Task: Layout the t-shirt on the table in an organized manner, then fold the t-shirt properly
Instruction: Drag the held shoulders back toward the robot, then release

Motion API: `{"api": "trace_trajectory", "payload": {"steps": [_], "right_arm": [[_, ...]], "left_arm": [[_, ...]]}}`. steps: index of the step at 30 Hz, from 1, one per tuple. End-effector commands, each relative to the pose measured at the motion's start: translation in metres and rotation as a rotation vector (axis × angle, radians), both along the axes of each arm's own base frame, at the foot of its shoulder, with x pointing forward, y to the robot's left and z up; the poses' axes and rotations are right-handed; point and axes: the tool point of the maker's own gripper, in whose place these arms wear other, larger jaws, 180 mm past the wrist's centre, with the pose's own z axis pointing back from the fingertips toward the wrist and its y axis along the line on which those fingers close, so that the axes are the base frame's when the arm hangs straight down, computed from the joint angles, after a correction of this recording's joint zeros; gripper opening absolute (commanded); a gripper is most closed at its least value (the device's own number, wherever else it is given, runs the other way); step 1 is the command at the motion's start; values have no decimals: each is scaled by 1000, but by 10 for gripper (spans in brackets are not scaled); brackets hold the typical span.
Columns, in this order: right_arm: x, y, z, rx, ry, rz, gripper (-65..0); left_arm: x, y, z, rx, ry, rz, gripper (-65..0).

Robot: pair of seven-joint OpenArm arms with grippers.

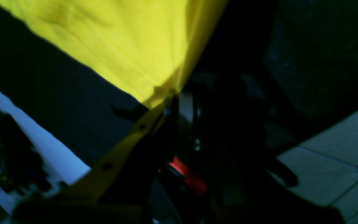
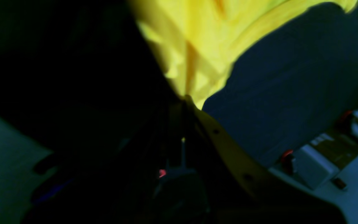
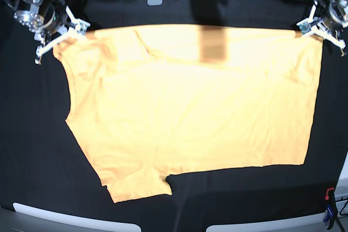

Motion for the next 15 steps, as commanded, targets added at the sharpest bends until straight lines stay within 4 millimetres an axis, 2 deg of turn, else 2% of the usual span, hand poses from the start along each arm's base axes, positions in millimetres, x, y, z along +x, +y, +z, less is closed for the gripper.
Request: {"api": "trace_trajectory", "payload": {"steps": [1,7,15], "right_arm": [[2,-7,9,-42,-14,8,-650],[-26,-2,2,-37,57,15,-650],[-53,-11,4,-131,98,82,-650]], "left_arm": [[-4,14,4,58,15,-3,-650],[-33,16,-3,81,79,-20,-650],[-64,23,-5,131,147,-69,-650]]}}
